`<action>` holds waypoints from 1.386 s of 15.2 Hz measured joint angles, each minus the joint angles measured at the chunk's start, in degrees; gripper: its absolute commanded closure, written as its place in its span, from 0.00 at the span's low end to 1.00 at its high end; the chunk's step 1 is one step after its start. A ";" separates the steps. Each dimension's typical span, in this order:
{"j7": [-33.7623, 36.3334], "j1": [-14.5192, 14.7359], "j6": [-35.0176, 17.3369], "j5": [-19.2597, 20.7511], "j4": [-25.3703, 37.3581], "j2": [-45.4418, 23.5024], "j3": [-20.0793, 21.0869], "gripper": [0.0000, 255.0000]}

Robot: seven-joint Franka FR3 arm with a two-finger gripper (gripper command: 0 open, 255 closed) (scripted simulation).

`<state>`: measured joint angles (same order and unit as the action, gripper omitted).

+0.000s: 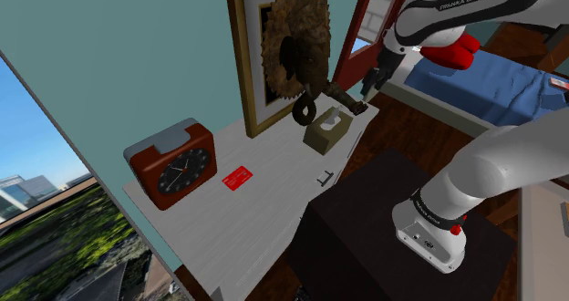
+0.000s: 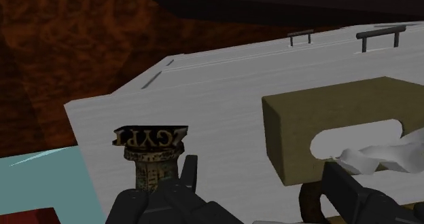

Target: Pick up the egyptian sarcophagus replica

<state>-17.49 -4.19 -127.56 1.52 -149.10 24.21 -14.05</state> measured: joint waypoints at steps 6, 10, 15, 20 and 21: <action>-10.13 1.56 -11.66 -5.16 3.83 -13.64 -5.39 0.00; -19.20 2.42 -17.11 -12.85 8.57 -23.46 -7.64 0.00; -30.91 0.65 -21.59 -24.50 15.19 -35.05 -6.39 0.00; -34.71 -0.70 -24.00 -28.63 16.18 -38.88 -4.83 0.00; -35.49 -1.01 -24.60 -29.53 16.28 -39.69 -4.42 0.00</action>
<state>-52.98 -5.20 -152.16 -28.01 -132.82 -15.48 -18.47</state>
